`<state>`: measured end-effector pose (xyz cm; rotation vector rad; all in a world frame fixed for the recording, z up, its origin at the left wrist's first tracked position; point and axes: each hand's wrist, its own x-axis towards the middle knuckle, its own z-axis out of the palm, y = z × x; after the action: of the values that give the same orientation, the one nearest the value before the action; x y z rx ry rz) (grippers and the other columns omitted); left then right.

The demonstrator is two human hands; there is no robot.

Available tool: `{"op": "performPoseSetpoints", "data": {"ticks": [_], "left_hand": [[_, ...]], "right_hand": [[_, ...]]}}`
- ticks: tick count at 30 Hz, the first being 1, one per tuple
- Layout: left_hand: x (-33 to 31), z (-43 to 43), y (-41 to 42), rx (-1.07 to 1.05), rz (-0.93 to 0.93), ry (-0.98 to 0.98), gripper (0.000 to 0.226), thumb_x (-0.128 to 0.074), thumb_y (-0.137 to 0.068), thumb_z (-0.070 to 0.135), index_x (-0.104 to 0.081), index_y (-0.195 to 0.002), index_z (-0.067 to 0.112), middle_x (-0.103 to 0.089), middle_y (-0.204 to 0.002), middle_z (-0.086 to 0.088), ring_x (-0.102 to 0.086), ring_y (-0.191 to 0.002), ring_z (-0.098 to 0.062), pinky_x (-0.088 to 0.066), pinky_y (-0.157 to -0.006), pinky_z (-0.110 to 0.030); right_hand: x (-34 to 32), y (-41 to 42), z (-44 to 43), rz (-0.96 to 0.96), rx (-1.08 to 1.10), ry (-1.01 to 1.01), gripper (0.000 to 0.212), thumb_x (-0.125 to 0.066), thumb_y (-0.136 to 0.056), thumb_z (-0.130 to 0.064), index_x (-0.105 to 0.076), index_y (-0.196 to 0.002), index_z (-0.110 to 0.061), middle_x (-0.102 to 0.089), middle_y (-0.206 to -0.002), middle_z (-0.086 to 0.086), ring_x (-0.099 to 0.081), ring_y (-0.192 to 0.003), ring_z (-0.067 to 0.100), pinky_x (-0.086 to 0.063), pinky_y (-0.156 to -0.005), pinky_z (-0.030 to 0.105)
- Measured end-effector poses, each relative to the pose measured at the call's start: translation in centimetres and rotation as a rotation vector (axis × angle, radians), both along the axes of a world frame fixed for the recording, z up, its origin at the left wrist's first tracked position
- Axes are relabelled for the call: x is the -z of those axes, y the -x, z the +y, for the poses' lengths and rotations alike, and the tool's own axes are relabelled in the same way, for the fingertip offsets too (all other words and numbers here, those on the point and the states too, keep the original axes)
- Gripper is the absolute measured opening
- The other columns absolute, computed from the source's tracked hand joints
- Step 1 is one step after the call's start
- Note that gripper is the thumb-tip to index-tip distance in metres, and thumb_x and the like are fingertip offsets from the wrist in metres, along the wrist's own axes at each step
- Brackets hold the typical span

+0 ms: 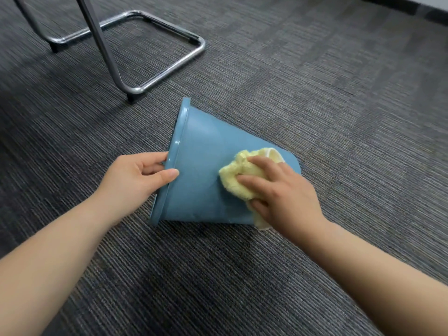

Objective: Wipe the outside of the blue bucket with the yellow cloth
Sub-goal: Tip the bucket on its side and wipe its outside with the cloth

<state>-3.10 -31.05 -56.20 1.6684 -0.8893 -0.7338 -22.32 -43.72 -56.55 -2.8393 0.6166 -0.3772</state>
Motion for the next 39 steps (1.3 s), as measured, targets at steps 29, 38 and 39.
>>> {"op": "performPoseSetpoints", "data": {"ticks": [29,38,39], "left_hand": [[-1.6,-0.7,-0.4,-0.123,0.201,0.004,0.034,-0.051,-0.080,0.007,-0.071,-0.059,0.024,-0.068,-0.052,0.017,-0.062,-0.050,0.003,-0.047,-0.045,-0.009],[-1.4,-0.9,-0.4,-0.243,0.171,-0.007,0.014,-0.057,-0.079,0.008,-0.057,-0.080,0.022,-0.065,-0.045,0.017,-0.058,-0.042,0.004,-0.042,-0.040,-0.008],[-1.4,-1.0,-0.4,-0.266,0.148,0.001,0.014,-0.058,-0.079,0.009,-0.056,-0.081,0.023,-0.065,-0.045,0.017,-0.058,-0.042,0.004,-0.042,-0.040,-0.008]], "right_hand": [[0.1,3.2,-4.3,-0.056,0.308,-0.033,0.029,-0.069,-0.070,-0.016,-0.067,-0.099,-0.022,-0.058,-0.122,0.011,-0.056,-0.100,0.035,-0.043,-0.064,0.035],[0.9,2.7,-4.1,0.215,0.308,-0.221,0.028,-0.055,-0.082,-0.038,-0.058,-0.109,-0.034,-0.048,-0.126,-0.007,-0.052,-0.106,0.019,-0.036,-0.071,0.028],[0.9,2.6,-4.1,0.206,0.321,-0.227,0.028,-0.055,-0.082,-0.038,-0.058,-0.110,-0.034,-0.048,-0.126,-0.007,-0.053,-0.105,0.019,-0.036,-0.071,0.028]]}}
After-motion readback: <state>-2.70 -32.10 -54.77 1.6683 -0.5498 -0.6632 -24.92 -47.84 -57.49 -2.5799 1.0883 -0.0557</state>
